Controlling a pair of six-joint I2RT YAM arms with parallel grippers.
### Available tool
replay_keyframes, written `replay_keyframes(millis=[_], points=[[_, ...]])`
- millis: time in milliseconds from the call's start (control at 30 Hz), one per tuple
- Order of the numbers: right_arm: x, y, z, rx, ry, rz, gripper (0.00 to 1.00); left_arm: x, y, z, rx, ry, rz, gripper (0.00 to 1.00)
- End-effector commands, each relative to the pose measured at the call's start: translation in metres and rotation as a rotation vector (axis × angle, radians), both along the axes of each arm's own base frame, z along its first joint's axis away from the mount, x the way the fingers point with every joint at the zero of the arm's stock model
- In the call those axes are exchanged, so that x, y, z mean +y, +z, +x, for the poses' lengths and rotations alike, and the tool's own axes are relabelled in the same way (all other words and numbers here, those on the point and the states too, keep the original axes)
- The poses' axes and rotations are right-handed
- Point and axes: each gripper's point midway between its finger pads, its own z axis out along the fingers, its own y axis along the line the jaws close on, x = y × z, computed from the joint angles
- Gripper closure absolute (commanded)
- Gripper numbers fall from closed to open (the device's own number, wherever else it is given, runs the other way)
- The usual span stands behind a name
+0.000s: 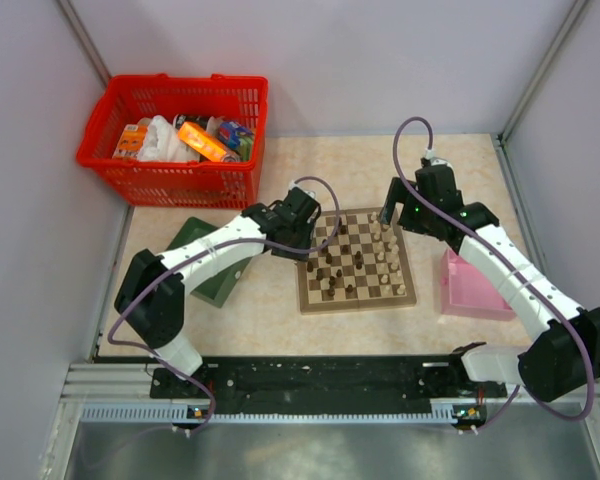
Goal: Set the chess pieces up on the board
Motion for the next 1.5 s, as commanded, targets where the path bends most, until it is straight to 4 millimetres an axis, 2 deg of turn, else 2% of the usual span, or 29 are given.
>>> replay_keyframes(millis=[0,100,267,367,600,933,1467], points=[[0.005,0.014,0.011,-0.052,-0.003,0.036,0.07,-0.012,0.013,0.005,-0.033,0.011,-0.091,0.53],[0.005,0.014,0.010,-0.050,-0.002,0.036,0.07,-0.023,0.014,0.007,-0.026,-0.014,-0.132,0.54],[0.005,0.017,0.012,-0.057,-0.003,0.038,0.07,-0.032,0.003,0.006,0.018,-0.031,-0.144,0.57],[0.006,0.017,0.012,-0.055,0.000,0.039,0.07,-0.030,-0.004,0.006,0.034,-0.018,-0.119,0.60],[0.005,0.010,0.010,-0.037,0.000,0.035,0.07,-0.031,-0.007,0.011,0.033,-0.021,-0.107,0.60],[0.006,0.009,0.011,-0.036,0.003,0.033,0.07,-0.039,-0.017,0.006,0.082,-0.051,-0.121,0.64],[0.007,0.010,0.011,-0.038,0.005,0.038,0.07,-0.036,-0.031,0.006,0.094,-0.032,-0.100,0.69]])
